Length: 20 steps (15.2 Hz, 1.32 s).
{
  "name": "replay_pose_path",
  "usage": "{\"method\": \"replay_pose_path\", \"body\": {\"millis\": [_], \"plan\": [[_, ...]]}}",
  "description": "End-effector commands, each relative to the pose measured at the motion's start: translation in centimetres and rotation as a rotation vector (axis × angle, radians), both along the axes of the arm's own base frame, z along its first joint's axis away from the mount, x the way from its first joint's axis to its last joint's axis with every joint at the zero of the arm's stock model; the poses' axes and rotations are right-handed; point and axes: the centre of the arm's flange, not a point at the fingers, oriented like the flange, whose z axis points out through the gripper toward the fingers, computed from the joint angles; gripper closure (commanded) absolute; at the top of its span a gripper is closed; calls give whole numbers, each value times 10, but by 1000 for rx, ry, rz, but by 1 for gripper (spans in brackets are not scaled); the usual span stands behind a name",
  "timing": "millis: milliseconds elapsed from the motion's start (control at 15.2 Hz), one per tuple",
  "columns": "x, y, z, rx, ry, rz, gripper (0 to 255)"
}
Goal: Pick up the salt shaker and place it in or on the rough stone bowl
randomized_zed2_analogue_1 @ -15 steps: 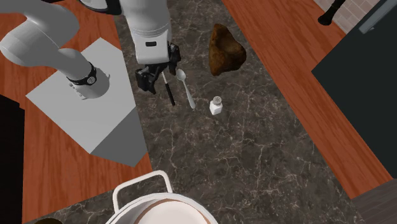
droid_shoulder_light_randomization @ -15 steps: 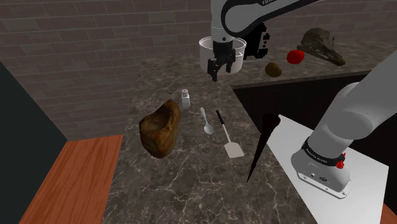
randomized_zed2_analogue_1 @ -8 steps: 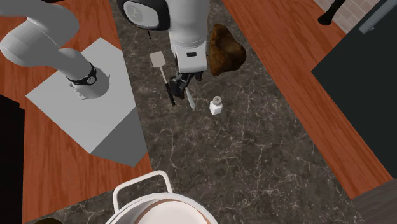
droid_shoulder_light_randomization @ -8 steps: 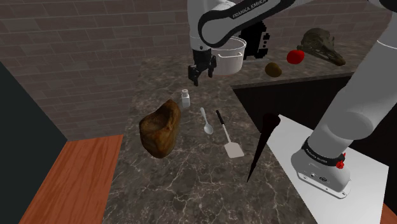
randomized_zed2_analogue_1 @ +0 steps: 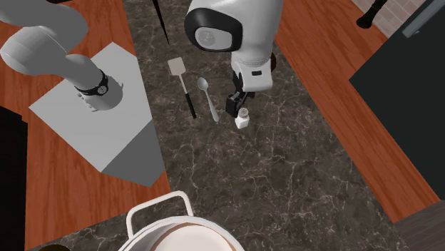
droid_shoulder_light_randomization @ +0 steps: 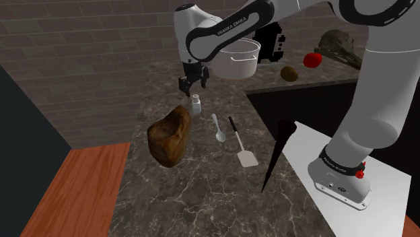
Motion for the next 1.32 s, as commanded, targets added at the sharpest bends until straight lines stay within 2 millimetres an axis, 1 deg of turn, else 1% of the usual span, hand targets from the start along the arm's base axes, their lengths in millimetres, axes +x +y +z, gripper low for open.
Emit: {"method": "replay_pose_path", "body": {"millis": [0,396,858,924,1254], "plan": [[4,2,-10,0,-2,-1,0],[6,-1,-39,0,-2,-1,0],[6,-1,-39,0,-2,-1,0],[6,-1,-39,0,-2,-1,255],[6,-1,-39,0,-2,-1,255]]}}
